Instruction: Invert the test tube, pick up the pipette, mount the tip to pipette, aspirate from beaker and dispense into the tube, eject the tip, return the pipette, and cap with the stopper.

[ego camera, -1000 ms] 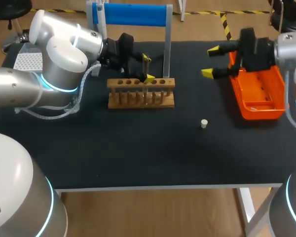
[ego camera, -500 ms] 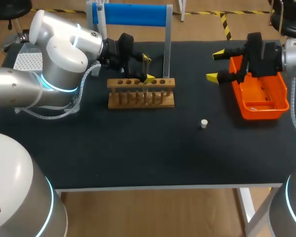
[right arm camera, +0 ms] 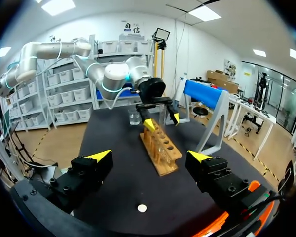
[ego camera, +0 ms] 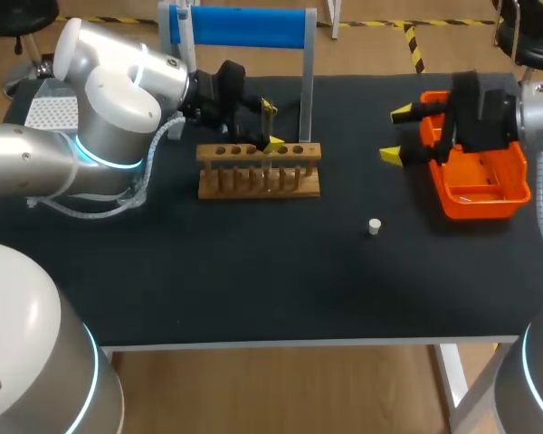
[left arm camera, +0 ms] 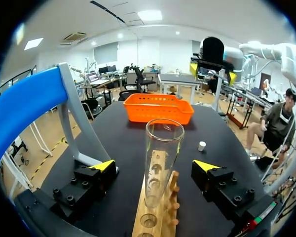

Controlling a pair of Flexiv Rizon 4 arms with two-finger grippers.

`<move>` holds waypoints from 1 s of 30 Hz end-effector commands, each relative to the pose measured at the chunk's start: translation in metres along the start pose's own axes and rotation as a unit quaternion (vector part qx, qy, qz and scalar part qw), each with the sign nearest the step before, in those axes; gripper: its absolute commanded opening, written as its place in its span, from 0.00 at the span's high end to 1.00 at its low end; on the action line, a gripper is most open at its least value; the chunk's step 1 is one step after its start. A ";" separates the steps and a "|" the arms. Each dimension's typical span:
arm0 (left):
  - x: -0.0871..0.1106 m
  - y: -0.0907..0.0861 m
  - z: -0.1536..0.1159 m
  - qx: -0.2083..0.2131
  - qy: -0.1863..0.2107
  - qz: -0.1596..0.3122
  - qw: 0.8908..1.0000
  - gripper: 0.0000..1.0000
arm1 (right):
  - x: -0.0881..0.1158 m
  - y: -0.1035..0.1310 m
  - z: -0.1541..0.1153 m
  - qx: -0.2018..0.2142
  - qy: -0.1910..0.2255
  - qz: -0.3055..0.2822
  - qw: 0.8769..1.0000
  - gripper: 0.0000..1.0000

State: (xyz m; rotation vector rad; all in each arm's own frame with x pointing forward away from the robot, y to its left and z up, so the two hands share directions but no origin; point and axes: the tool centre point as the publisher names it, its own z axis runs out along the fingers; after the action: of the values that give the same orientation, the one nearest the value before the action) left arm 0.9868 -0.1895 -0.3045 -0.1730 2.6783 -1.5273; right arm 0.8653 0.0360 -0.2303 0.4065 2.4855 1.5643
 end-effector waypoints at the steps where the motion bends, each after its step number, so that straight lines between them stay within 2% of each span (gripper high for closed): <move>1: 0.000 0.000 0.000 0.000 0.001 0.000 1.000 0.00 | 0.017 -0.013 -0.013 0.001 -0.005 -0.001 1.000 0.00; 7: 0.000 0.000 0.000 0.000 0.001 0.000 1.000 0.00 | 0.034 -0.045 -0.014 0.030 -0.019 0.003 0.999 0.00; 14: 0.000 0.000 0.000 0.000 0.001 0.000 1.000 0.00 | 0.041 -0.079 0.001 0.058 -0.031 0.017 0.998 0.00; 28: 0.000 0.000 0.000 0.000 0.001 0.000 1.000 0.00 | 0.035 -0.116 0.036 0.063 -0.017 0.031 0.997 0.00; 30: 0.000 0.000 0.000 0.000 0.001 0.000 1.000 0.00 | 0.035 -0.122 0.039 0.064 -0.014 0.030 0.997 0.05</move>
State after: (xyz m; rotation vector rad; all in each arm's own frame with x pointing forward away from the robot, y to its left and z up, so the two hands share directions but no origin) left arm 0.9868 -0.1895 -0.3045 -0.1730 2.6783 -1.5273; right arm 0.8198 0.0263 -0.3461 0.5256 2.5816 1.4073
